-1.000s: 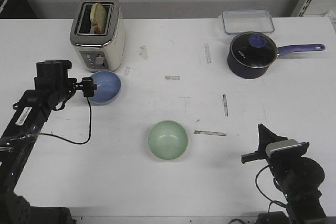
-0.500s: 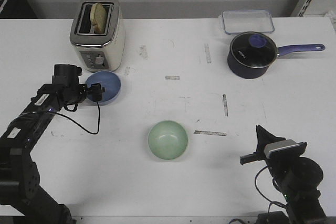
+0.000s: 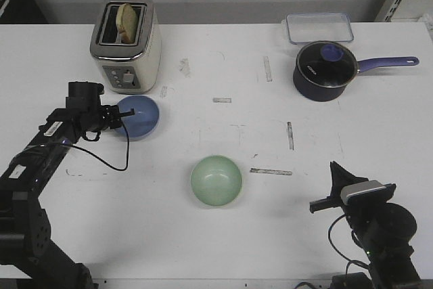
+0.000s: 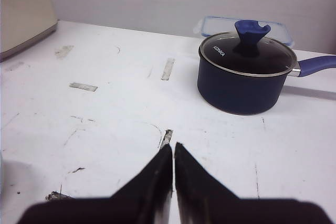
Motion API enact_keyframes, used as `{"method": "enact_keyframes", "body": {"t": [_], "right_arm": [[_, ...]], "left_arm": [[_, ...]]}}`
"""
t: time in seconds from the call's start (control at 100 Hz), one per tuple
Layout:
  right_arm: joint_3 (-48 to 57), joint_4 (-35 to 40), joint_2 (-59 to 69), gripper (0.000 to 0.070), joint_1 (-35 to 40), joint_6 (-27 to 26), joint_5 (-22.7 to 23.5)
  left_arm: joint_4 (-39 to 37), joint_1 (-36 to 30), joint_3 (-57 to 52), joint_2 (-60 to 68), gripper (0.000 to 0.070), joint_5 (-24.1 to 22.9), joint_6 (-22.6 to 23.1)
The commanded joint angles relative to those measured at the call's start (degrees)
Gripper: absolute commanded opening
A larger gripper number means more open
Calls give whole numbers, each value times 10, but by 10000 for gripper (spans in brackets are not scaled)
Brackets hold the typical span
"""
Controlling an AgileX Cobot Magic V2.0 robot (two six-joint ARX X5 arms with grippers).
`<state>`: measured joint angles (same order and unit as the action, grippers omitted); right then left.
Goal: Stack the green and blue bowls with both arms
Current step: 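Carry the blue bowl over the green bowl and lower it inside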
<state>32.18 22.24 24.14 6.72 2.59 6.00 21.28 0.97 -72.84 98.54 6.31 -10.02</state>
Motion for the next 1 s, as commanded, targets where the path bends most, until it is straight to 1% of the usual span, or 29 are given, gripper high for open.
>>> {"method": "enact_keyframes", "body": {"t": [0.0,0.1,0.24,0.29,0.38,0.54,0.66,0.8,0.88,0.99], "right_arm": [[0,-3,3,0,1,-2,0],[0,-3,3,0,1,-2,0],[0,-3,3,0,1,-2,0],[0,-3,3,0,1,-2,0],[0,-3,3,0,1,-2,0],[0,-3,3,0,1,-2,0],[0,-3,3,0,1,-2,0],[0,-3,3,0,1,-2,0],[0,-3,3,0,1,-2,0],[0,-3,3,0,1,-2,0]], "left_arm": [[-4,0,-8,-17,0,4,-2],[-3,-4,-11,-56,0,10,-2],[15,-14,-19,-129,0,60,-3],[26,-23,-19,-159,0,71,-9],[45,-47,-19,-208,0,73,-22],[76,-126,-19,-265,0,76,-23],[125,-203,-19,-274,0,79,-23],[173,-294,-19,-256,0,79,-22],[176,-336,-19,-234,0,72,-16],[175,-370,-19,-198,0,66,-12]]}}
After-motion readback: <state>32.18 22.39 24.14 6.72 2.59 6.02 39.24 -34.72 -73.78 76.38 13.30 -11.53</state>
